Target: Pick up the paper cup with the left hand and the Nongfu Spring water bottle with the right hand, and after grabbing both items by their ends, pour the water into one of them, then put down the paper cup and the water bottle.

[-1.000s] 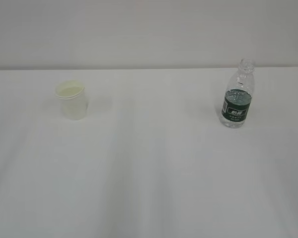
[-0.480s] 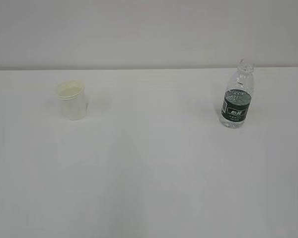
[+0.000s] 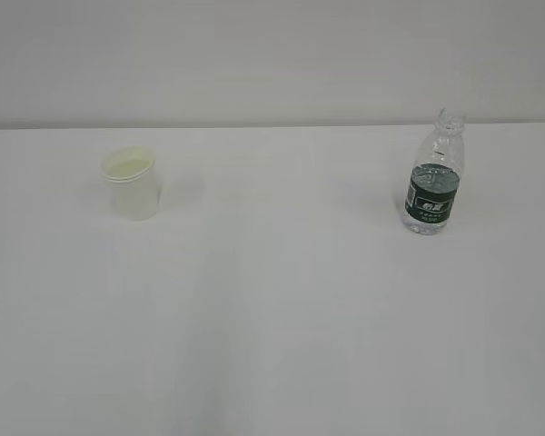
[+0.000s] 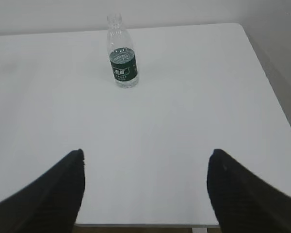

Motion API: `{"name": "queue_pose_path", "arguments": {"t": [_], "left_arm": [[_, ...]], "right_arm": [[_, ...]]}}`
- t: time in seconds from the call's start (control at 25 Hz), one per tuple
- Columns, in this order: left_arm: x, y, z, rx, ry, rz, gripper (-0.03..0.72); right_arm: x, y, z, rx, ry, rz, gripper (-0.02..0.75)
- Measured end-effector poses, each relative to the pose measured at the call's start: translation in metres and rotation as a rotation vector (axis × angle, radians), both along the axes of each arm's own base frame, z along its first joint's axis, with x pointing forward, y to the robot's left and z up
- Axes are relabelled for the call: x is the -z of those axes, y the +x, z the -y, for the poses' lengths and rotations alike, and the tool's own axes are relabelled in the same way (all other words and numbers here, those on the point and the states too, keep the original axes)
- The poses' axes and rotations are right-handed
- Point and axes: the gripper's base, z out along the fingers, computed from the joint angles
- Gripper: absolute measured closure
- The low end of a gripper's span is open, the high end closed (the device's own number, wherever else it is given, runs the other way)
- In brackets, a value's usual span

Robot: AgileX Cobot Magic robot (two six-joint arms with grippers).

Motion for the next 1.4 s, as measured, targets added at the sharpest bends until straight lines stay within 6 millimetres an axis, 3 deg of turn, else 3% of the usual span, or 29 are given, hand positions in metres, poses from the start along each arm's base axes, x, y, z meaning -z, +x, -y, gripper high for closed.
{"name": "queue_pose_path", "arguments": {"t": [0.16,0.4,0.76,1.4], "left_arm": [[0.031,0.007,0.007,0.039,-0.02,-0.098,0.221],[0.032,0.01,0.009,0.046,-0.037,-0.061,0.222],[0.033,0.02,0.009,0.029,-0.032,0.022,0.225],[0.036,0.021,0.008,0.022,-0.02,0.018,0.228]], "right_arm": [[0.022,0.008,0.0,-0.001,-0.011,-0.064,0.15],[0.049,0.021,-0.001,-0.001,-0.017,-0.141,0.15],[0.05,0.03,0.001,0.012,-0.042,-0.075,0.15],[0.052,0.031,0.002,0.017,-0.049,-0.074,0.15]]}}
